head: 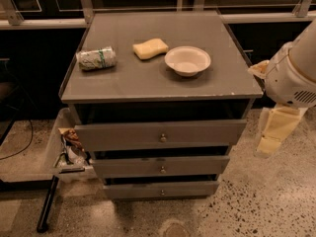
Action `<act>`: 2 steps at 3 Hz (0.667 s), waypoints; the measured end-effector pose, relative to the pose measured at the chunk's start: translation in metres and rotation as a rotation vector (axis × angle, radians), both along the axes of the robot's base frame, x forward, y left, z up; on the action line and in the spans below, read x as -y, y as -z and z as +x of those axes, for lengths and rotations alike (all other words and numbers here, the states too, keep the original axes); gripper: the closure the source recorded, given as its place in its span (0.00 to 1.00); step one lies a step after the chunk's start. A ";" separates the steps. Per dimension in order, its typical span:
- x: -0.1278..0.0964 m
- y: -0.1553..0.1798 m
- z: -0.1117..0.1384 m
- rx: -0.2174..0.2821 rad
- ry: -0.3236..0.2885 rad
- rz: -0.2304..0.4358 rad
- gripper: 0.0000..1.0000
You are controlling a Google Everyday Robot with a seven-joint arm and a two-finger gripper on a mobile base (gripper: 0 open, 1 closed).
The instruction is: Open top drawer
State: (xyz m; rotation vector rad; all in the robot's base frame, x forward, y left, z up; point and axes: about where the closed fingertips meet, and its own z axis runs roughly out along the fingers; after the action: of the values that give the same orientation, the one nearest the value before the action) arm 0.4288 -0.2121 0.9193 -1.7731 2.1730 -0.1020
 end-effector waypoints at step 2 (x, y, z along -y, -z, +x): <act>-0.025 0.073 0.001 -0.104 -0.019 0.083 0.00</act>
Offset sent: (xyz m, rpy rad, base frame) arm 0.0050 0.0492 -0.1541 0.1389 0.1980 0.0453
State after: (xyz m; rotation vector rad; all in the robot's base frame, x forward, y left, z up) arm 0.4294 -0.1867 0.8458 -1.7891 2.1968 0.0854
